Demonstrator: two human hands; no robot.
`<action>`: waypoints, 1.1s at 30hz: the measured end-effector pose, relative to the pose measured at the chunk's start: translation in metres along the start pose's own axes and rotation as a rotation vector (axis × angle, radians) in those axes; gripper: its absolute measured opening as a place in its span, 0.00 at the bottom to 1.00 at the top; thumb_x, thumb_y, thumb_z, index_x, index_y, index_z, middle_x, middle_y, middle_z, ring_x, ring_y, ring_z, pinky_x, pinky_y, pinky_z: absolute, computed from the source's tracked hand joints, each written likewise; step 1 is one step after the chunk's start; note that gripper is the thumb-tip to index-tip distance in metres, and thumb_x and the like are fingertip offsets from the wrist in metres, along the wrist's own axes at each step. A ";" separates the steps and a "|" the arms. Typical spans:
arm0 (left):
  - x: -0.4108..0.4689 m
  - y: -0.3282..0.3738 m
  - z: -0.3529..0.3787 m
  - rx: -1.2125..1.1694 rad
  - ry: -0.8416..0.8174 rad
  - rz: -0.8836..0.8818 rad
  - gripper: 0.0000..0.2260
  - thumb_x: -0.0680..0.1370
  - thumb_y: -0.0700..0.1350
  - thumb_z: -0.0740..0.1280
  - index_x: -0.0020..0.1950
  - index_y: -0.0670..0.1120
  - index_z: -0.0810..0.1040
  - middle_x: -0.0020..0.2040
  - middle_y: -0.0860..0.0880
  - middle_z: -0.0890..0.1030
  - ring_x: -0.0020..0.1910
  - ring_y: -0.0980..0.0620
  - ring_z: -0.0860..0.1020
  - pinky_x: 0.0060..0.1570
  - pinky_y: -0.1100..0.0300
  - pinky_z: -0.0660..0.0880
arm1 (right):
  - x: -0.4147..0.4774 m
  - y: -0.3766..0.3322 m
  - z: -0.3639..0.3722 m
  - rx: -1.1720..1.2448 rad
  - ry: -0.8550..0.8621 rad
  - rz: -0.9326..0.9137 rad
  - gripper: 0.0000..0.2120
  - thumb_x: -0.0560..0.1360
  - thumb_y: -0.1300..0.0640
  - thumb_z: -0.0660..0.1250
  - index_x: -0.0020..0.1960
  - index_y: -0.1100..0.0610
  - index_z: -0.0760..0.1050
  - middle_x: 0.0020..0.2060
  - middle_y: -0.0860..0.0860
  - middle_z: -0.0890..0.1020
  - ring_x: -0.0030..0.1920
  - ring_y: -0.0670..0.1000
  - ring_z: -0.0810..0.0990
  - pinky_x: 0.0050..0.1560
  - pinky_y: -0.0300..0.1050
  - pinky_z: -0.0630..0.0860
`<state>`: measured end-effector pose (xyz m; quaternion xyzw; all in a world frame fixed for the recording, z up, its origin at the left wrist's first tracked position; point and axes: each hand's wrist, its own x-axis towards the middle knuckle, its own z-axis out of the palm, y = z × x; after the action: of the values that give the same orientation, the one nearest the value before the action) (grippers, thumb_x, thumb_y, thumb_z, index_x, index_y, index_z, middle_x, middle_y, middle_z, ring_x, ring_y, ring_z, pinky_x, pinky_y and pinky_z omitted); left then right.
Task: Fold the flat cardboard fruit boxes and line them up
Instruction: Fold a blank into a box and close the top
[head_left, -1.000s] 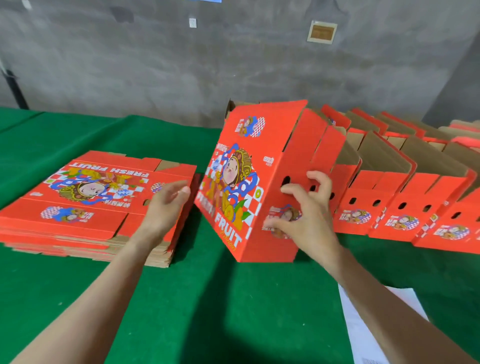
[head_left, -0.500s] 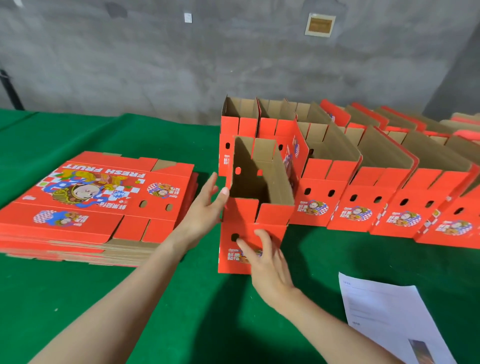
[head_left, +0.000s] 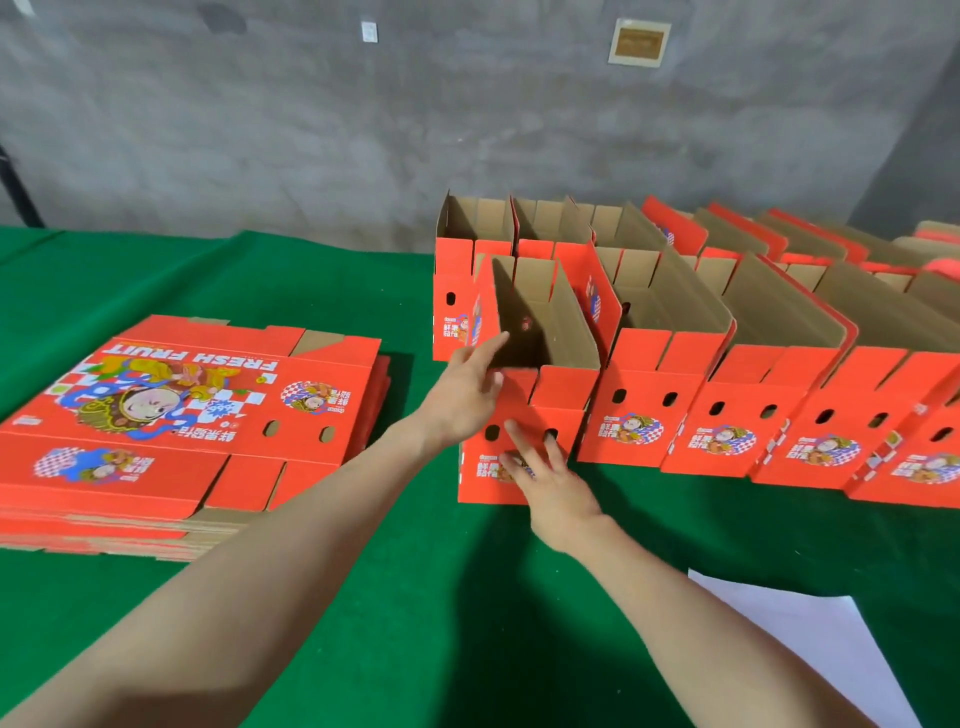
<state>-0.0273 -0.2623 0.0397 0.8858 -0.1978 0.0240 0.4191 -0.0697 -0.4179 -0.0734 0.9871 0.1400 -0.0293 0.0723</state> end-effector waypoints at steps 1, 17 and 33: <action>0.008 0.001 0.001 0.020 -0.053 0.007 0.24 0.81 0.38 0.56 0.77 0.49 0.56 0.70 0.38 0.64 0.69 0.43 0.65 0.68 0.62 0.58 | 0.007 0.007 -0.003 0.013 -0.032 0.014 0.41 0.72 0.68 0.58 0.78 0.48 0.44 0.61 0.44 0.16 0.75 0.65 0.42 0.71 0.53 0.65; 0.084 0.007 0.019 0.118 -0.309 -0.024 0.32 0.78 0.31 0.55 0.78 0.53 0.51 0.75 0.46 0.63 0.68 0.43 0.69 0.53 0.68 0.68 | 0.054 0.079 -0.022 0.057 -0.113 0.137 0.43 0.69 0.68 0.64 0.76 0.42 0.53 0.70 0.39 0.24 0.72 0.54 0.53 0.50 0.45 0.75; -0.048 -0.204 -0.113 0.570 -0.076 -0.697 0.21 0.81 0.45 0.55 0.75 0.46 0.60 0.77 0.45 0.58 0.75 0.45 0.58 0.71 0.43 0.59 | 0.056 -0.021 -0.035 0.314 -0.064 0.132 0.26 0.80 0.56 0.60 0.75 0.54 0.58 0.78 0.55 0.45 0.77 0.57 0.45 0.75 0.55 0.52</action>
<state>0.0179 -0.0453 -0.0466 0.9798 0.1118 -0.0975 0.1338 -0.0211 -0.3773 -0.0461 0.9919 0.0662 -0.0772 -0.0767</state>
